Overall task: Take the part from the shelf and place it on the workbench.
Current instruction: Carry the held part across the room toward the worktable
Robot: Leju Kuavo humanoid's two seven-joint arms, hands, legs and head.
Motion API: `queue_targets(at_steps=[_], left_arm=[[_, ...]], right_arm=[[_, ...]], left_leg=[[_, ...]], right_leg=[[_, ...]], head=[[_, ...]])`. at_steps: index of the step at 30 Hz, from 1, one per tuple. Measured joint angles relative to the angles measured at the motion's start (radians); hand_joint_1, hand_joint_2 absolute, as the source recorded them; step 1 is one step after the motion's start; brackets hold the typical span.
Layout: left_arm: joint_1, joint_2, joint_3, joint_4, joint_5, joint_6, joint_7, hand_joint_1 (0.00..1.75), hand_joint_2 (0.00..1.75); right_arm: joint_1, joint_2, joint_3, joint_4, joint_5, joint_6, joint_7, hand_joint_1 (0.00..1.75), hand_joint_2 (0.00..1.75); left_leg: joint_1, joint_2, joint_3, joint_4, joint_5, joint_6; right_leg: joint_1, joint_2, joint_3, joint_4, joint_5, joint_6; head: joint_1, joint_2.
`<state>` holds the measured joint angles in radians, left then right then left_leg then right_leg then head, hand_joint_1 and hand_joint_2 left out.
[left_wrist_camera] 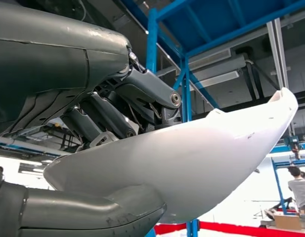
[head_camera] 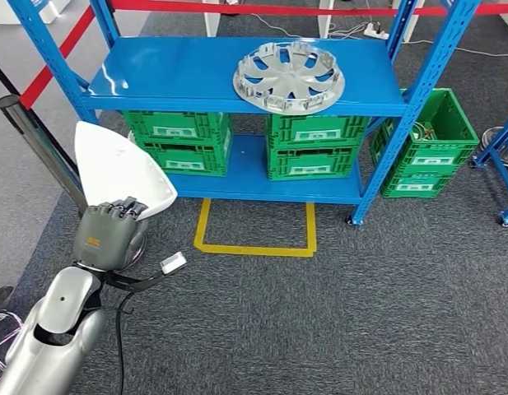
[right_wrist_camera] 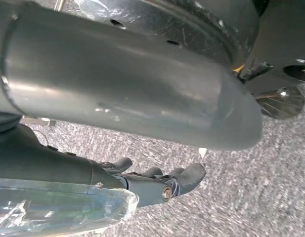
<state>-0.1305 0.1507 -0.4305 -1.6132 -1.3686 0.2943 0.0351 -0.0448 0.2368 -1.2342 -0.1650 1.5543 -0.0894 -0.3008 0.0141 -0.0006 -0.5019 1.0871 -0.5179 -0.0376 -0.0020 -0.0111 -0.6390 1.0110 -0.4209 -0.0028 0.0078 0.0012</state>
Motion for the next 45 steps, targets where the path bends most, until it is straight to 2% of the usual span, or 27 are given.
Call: queue_targets(at_steps=[2, 5, 6, 7, 9, 10, 11, 13, 14, 15, 17, 19, 21, 22, 25, 26, 27, 29, 31, 33, 34, 37, 39, 41, 42, 43, 45], left_arm=[[-0.002, 0.0, 0.001, -0.002, 0.0, -0.002, 0.0, 1.75, 1.75], [0.0, 0.0, 0.002, -0.002, 0.001, -0.008, 0.0, 1.75, 1.75], [0.002, 0.0, 0.002, -0.001, 0.002, -0.008, 0.0, 1.75, 1.75], [0.003, 0.0, 0.003, 0.0, 0.003, -0.009, 0.0, 1.75, 1.75], [0.004, -0.001, 0.008, 0.001, 0.005, -0.01, 0.0, 1.75, 1.75], [0.005, -0.001, 0.01, 0.003, 0.007, -0.01, 0.0, 1.75, 1.75], [0.005, -0.001, 0.013, 0.004, 0.01, -0.01, 0.0, 1.75, 1.75], [0.008, -0.001, 0.019, 0.007, 0.016, -0.01, 0.0, 1.75, 1.75], [0.009, -0.001, 0.022, 0.007, 0.018, -0.01, 0.0, 1.75, 1.75], [0.01, -0.001, 0.024, 0.008, 0.02, -0.01, 0.0, 1.75, 1.75], [0.011, -0.001, 0.028, 0.008, 0.022, -0.011, 0.0, 1.75, 1.75], [0.011, -0.002, 0.031, 0.008, 0.03, -0.013, -0.001, 1.75, 1.75], [0.013, -0.003, 0.034, 0.008, 0.037, -0.017, -0.003, 1.75, 1.75], [0.014, -0.003, 0.036, 0.008, 0.04, -0.019, -0.004, 1.75, 1.75], [0.016, -0.004, 0.044, 0.009, 0.042, -0.023, -0.006, 1.75, 1.75], [0.016, -0.004, 0.046, 0.009, 0.043, -0.023, -0.006, 1.75, 1.75], [0.016, -0.005, 0.047, 0.009, 0.043, -0.024, -0.006, 1.75, 1.75], [0.017, -0.005, 0.048, 0.01, 0.045, -0.024, -0.006, 1.75, 1.75], [0.015, -0.006, 0.049, 0.01, 0.046, -0.024, -0.006, 1.75, 1.75], [0.014, -0.007, 0.05, 0.01, 0.047, -0.024, -0.007, 1.75, 1.75], [0.014, -0.008, 0.05, 0.01, 0.048, -0.024, -0.008, 1.75, 1.75], [0.014, -0.01, 0.05, 0.01, 0.049, -0.025, -0.008, 1.75, 1.75], [0.014, -0.012, 0.05, 0.01, 0.05, -0.026, -0.008, 1.75, 1.75], [0.015, -0.014, 0.051, 0.01, 0.052, -0.026, -0.008, 1.75, 1.75], [0.016, -0.014, 0.051, 0.01, 0.054, -0.026, -0.008, 1.75, 1.75], [0.017, -0.015, 0.051, 0.01, 0.059, -0.027, -0.009, 1.75, 1.75], [0.02, -0.018, 0.051, 0.01, 0.075, -0.031, -0.012, 1.75, 1.75]], right_arm=[[-0.002, 0.0, 0.0, 0.0, 0.0, 0.0, 0.0, 0.0, 0.0], [0.002, 0.0, 0.0, 0.0, 0.0, 0.002, 0.0, 0.0, 0.0], [0.005, 0.0, 0.0, 0.0, -0.001, 0.003, 0.0, 0.0, 0.0], [0.007, 0.0, 0.0, 0.0, -0.001, 0.004, 0.0, 0.0, 0.0], [0.008, 0.0, 0.0, 0.0, -0.001, 0.005, 0.0, 0.0, 0.0], [0.008, 0.0, 0.0, 0.0, -0.001, 0.006, 0.0, 0.0, 0.0], [0.008, 0.0, 0.0, 0.0, -0.001, 0.006, 0.0, 0.0, 0.0], [0.008, 0.0, 0.0, 0.0, -0.001, 0.006, 0.001, 0.0, 0.0], [0.008, 0.0, 0.0, 0.0, 0.0, 0.006, 0.001, 0.0, 0.0], [0.007, 0.0, 0.0, 0.0, 0.0, 0.006, 0.001, 0.0, 0.0], [0.003, 0.0, 0.0, -0.001, 0.0, 0.005, 0.001, 0.0, 0.0], [0.001, 0.0, 0.001, -0.002, 0.0, 0.005, 0.001, 0.0, 0.0], [0.001, 0.0, 0.004, -0.001, 0.001, 0.005, 0.002, 0.0, 0.0], [0.0, 0.001, 0.005, -0.001, 0.001, 0.005, 0.003, 0.0, 0.0], [-0.001, 0.002, 0.008, -0.001, 0.001, 0.004, 0.003, 0.0, 0.0], [0.0, 0.002, 0.01, -0.001, 0.002, 0.004, 0.003, 0.0, 0.0], [0.0, 0.002, 0.011, -0.001, 0.002, 0.004, 0.003, 0.0, 0.0], [0.0, 0.002, 0.013, -0.001, 0.002, 0.004, 0.003, 0.0, 0.0], [-0.001, 0.002, 0.014, -0.001, 0.002, 0.004, 0.003, 0.0, 0.0], [-0.002, 0.002, 0.015, -0.001, 0.002, 0.003, 0.003, 0.0, 0.0], [-0.003, 0.002, 0.015, -0.001, 0.002, 0.003, 0.003, 0.0, 0.0], [0.002, 0.002, 0.015, -0.001, 0.002, 0.002, 0.003, 0.0, 0.0], [0.005, 0.002, 0.015, -0.001, 0.002, 0.002, 0.004, 0.0, 0.0], [0.005, 0.002, 0.016, -0.001, 0.003, 0.001, 0.005, 0.0, 0.0], [0.005, 0.002, 0.016, -0.001, 0.003, 0.001, 0.005, 0.0, 0.0], [0.004, 0.002, 0.016, -0.001, 0.003, 0.0, 0.005, 0.0, 0.0], [0.004, 0.002, 0.016, -0.001, 0.003, 0.0, 0.006, 0.0, 0.0]], left_leg=[[-0.005, -0.003, 0.058, -0.099, -0.034, 0.013], [-0.011, 0.0, 0.04, -0.115, -0.011, 0.042], [-0.011, 0.003, 0.029, -0.116, 0.002, 0.051], [-0.011, 0.005, 0.014, -0.117, 0.015, 0.06], [-0.015, 0.006, -0.019, -0.116, 0.042, 0.069], [-0.018, 0.007, -0.037, -0.115, 0.056, 0.071], [-0.022, 0.007, -0.056, -0.114, 0.07, 0.072], [-0.028, 0.008, -0.092, -0.11, 0.095, 0.072], [-0.031, 0.008, -0.109, -0.107, 0.108, 0.072], [-0.032, 0.008, -0.123, -0.105, 0.118, 0.07], [-0.032, 0.007, -0.136, -0.103, 0.138, 0.063], [-0.028, 0.008, -0.137, -0.107, 0.158, 0.053], [-0.025, 0.006, -0.142, -0.108, 0.164, 0.041], [-0.024, 0.005, -0.15, -0.096, 0.14, 0.034], [-0.015, 0.003, -0.183, 0.046, -0.023, 0.016], [-0.012, 0.003, -0.191, 0.114, -0.059, 0.011], [-0.009, 0.003, -0.193, 0.166, -0.067, 0.007], [-0.004, 0.003, -0.152, 0.181, -0.023, 0.001], [0.001, 0.002, -0.051, 0.066, 0.013, -0.001], [-0.001, 0.0, 0.037, -0.065, -0.01, 0.008], [-0.004, -0.001, 0.055, -0.099, -0.022, 0.015], [-0.008, 0.003, 0.033, -0.113, 0.001, 0.043], [-0.005, 0.008, -0.001, -0.116, 0.03, 0.059], [-0.007, 0.008, -0.038, -0.115, 0.058, 0.065], [-0.009, 0.009, -0.056, -0.115, 0.072, 0.065], [-0.01, 0.009, -0.075, -0.114, 0.086, 0.065], [-0.013, 0.009, -0.113, -0.112, 0.113, 0.061]], right_leg=[[0.001, 0.001, -0.01, 0.001, 0.019, 0.01], [-0.005, 0.004, -0.021, -0.008, 0.041, 0.027], [-0.006, 0.005, -0.031, 0.005, 0.018, 0.032], [-0.007, 0.006, -0.044, 0.04, -0.028, 0.036], [-0.008, 0.007, -0.07, 0.162, -0.143, 0.039], [-0.008, 0.008, -0.077, 0.227, -0.179, 0.04], [-0.008, 0.008, -0.073, 0.274, -0.186, 0.039], [-0.006, 0.008, -0.026, 0.277, -0.135, 0.032], [-0.004, 0.008, 0.022, 0.23, -0.102, 0.025], [-0.001, 0.008, 0.075, 0.161, -0.092, 0.018], [0.006, 0.01, 0.179, 0.007, -0.121, 0.008], [0.012, 0.012, 0.215, -0.061, -0.143, 0.005], [0.011, 0.01, 0.197, -0.061, -0.123, -0.004], [0.009, 0.008, 0.185, -0.061, -0.11, -0.012], [0.005, 0.005, 0.142, -0.06, -0.067, -0.023], [0.004, 0.004, 0.125, -0.057, -0.054, -0.022], [0.004, 0.003, 0.107, -0.053, -0.041, -0.02], [0.002, 0.002, 0.065, -0.038, -0.019, -0.015], [0.001, 0.002, 0.03, -0.02, -0.003, -0.008], [0.003, 0.004, 0.01, -0.007, 0.012, 0.002], [0.003, 0.004, 0.005, -0.005, 0.021, 0.007], [-0.004, 0.005, -0.01, -0.008, 0.036, 0.026], [-0.007, 0.008, -0.036, 0.047, -0.044, 0.036], [-0.007, 0.009, -0.06, 0.163, -0.158, 0.042], [-0.007, 0.009, -0.065, 0.223, -0.189, 0.043], [-0.007, 0.009, -0.06, 0.268, -0.189, 0.044], [-0.007, 0.009, -0.013, 0.277, -0.131, 0.039]], head=[[0.0, 0.0], [0.0, 0.0], [0.002, 0.0], [0.002, 0.0], [0.004, 0.0], [0.004, 0.0], [0.004, 0.0], [0.004, 0.0], [0.004, 0.0], [0.003, 0.0], [0.002, 0.0], [0.005, 0.0], [0.009, 0.0], [0.008, 0.0], [-0.002, 0.0], [-0.003, 0.0], [-0.003, 0.0], [-0.003, 0.0], [-0.004, 0.0], [-0.004, 0.0], [-0.004, 0.0], [-0.006, 0.0], [-0.003, 0.0], [0.001, 0.0], [0.002, 0.0], [0.002, 0.0], [0.002, 0.0]])
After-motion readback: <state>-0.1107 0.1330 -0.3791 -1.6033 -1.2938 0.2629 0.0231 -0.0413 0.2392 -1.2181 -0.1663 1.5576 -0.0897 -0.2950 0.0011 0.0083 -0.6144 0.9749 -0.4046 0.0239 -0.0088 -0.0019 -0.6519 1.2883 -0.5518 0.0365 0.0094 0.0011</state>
